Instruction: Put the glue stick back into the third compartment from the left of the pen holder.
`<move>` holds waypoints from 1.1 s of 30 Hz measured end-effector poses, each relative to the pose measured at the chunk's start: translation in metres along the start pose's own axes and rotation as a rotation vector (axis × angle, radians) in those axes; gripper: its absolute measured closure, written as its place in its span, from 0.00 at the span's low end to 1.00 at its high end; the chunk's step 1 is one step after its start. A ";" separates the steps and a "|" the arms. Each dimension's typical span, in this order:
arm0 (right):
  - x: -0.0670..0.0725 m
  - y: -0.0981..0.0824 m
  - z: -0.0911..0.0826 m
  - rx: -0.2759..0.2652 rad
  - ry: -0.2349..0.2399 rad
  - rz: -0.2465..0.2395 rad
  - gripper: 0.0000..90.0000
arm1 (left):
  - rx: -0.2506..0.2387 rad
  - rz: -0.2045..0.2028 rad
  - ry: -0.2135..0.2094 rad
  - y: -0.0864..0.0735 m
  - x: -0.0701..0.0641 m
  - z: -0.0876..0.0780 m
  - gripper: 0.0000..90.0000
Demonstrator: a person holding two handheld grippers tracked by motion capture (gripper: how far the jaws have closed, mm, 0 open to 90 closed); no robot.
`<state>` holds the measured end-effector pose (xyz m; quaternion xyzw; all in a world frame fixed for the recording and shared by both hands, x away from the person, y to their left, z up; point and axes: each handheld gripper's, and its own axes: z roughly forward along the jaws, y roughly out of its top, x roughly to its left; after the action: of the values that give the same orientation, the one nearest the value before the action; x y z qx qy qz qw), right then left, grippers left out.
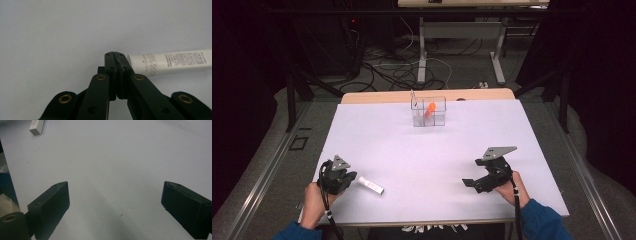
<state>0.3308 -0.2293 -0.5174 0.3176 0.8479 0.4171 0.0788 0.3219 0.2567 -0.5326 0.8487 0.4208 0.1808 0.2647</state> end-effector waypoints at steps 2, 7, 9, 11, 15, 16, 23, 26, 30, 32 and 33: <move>0.001 0.000 0.000 0.001 0.005 0.001 0.09 | 0.012 0.006 -0.022 0.001 0.001 0.005 1.00; 0.002 0.000 0.000 0.009 0.008 0.006 0.09 | 0.045 -0.019 -0.079 0.000 0.000 0.008 1.00; 0.003 0.000 -0.001 0.014 0.011 0.008 0.09 | 0.049 -0.042 -0.092 -0.001 -0.001 0.008 1.00; 0.003 0.001 -0.002 0.026 0.012 -0.002 0.09 | 0.051 -0.065 -0.110 -0.002 -0.002 0.008 1.00; 0.006 -0.003 -0.003 0.038 0.003 0.004 0.08 | 0.071 -0.086 -0.155 -0.002 -0.006 0.008 1.00; 0.006 -0.004 -0.004 0.039 0.004 0.001 0.08 | 0.081 -0.097 -0.164 -0.002 -0.008 0.007 1.00; 0.010 -0.009 -0.008 0.086 -0.014 0.008 0.08 | 0.079 -0.055 -0.195 0.007 -0.032 0.011 1.00; 0.012 -0.011 -0.007 0.098 -0.024 0.020 0.08 | 0.084 -0.034 -0.197 0.010 -0.041 0.014 1.00; 0.017 -0.010 -0.005 0.117 -0.027 0.031 0.08 | 0.104 -0.016 -0.209 0.010 -0.045 0.013 1.00; 0.021 -0.010 -0.003 0.127 -0.020 0.028 0.08 | 0.104 -0.008 -0.212 0.010 -0.046 0.013 0.99; 0.021 -0.010 -0.001 0.117 -0.022 0.021 0.09 | 0.102 -0.005 -0.213 0.009 -0.047 0.012 0.99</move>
<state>0.3089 -0.2213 -0.5216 0.3350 0.8665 0.3642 0.0654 0.3070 0.2102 -0.5407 0.8744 0.4009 0.0673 0.2650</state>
